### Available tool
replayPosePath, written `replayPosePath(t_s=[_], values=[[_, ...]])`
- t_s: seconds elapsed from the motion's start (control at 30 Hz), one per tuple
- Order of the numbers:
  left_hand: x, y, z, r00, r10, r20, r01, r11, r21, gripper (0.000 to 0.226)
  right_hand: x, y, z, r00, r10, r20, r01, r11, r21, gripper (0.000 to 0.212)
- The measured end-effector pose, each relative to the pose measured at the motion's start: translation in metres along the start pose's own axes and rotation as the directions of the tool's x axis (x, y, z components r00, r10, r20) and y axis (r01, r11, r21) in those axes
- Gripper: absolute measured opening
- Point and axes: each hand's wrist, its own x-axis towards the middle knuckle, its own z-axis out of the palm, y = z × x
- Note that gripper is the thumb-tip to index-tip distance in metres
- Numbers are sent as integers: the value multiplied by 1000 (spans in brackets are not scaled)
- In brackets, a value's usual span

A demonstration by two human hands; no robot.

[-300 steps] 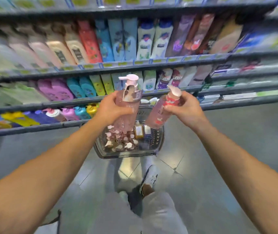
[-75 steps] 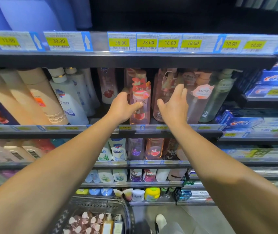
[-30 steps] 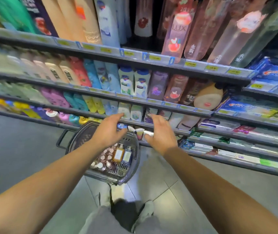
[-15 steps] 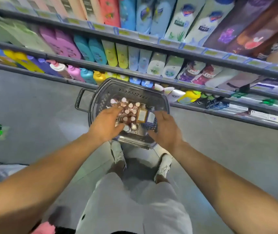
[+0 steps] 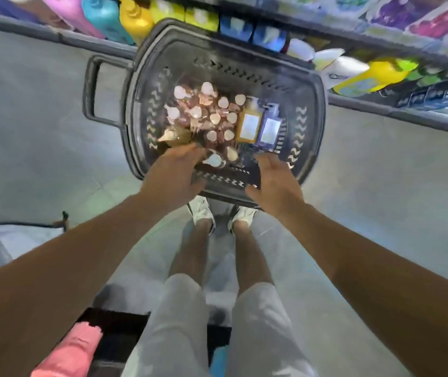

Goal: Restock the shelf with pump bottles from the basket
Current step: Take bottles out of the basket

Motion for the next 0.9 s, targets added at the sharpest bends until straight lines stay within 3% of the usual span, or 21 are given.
replayPosePath(t_s=[0.13,0.5,0.73,0.9], values=[[52,-26,52,995,-16,96,14,1000,24,69,58,30,54,999,4,38,-4,1000,-10,78],[153,-80,167,945,194,265,-241,957,159,78,194,63,170,996,-81,35,76,989,127,76],[172,-89,179,929,316,193,-337,938,85,56,208,73,182,987,-97,-126,124,965,231,53],[162,-82,165,970,194,145,-200,979,28,48,178,76,155,982,-2,-190,57,957,285,53]])
